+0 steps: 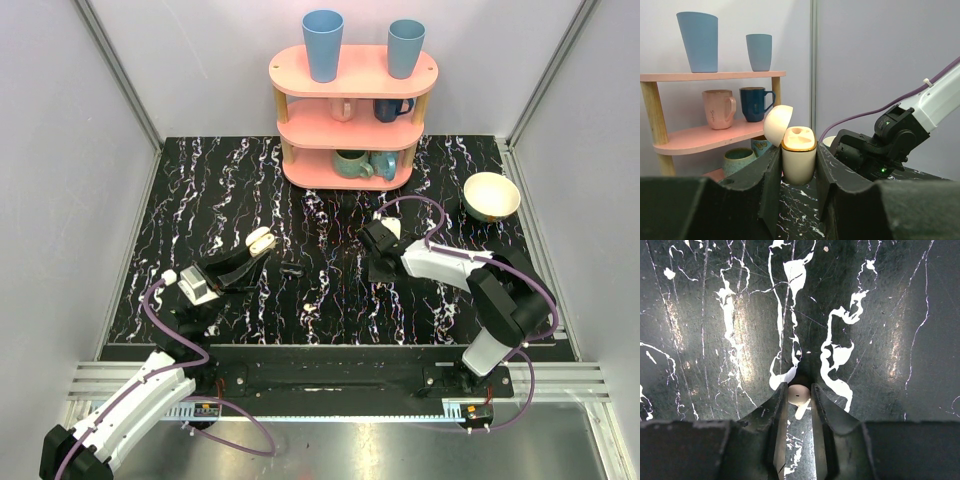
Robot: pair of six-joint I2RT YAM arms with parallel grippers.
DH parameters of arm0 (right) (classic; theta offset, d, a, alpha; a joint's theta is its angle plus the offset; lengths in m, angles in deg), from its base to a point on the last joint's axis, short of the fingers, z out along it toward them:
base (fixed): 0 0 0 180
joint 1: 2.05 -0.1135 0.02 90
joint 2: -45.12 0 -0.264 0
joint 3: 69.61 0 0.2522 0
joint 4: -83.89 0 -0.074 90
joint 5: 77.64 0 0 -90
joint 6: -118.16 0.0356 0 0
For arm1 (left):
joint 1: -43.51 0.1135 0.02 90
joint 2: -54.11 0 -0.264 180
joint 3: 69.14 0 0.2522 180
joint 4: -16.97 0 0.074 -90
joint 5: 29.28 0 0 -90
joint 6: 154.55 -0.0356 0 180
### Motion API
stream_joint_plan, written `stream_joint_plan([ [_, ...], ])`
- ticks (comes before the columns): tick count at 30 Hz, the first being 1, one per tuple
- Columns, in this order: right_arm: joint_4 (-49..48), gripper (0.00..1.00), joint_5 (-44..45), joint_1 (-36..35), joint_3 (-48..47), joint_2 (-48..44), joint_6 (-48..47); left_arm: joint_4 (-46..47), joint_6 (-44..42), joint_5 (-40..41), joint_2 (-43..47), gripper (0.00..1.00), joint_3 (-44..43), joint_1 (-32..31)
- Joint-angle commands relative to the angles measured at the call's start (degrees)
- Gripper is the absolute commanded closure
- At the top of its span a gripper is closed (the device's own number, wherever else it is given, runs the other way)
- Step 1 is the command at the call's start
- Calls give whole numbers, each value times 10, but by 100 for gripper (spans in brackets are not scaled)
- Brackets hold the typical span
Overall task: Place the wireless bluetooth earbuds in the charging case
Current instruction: Pick up the right earbud from the center of the board, then insert the right earbud into the right side groove of the charging case.
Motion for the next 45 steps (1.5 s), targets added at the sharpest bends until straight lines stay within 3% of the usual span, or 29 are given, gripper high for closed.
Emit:
stream_joint_plan([
  [1, 5, 74, 4, 2, -15, -15, -9, 31, 1, -1, 1, 100, -17, -2],
  [9, -25, 85, -3, -4, -23, -90, -60, 30, 2, -5, -3, 100, -21, -2],
  [14, -53, 87, 74, -47, -35, -162, -125, 29, 6, -8, -9, 100, -27, -2],
  [18, -100, 87, 167, -123, -47, -234, -185, 24, 10, -14, -20, 100, -37, -2],
  [24, -206, 87, 218, -179, -52, -289, -277, 22, 23, -28, -38, 100, -52, -2],
  [36, -483, 88, 272, -315, -41, -296, -480, 12, 48, -24, -65, 100, -70, -2],
  [45, -523, 87, 241, -346, -78, -255, -508, 13, 56, -21, -78, 100, -71, -2],
])
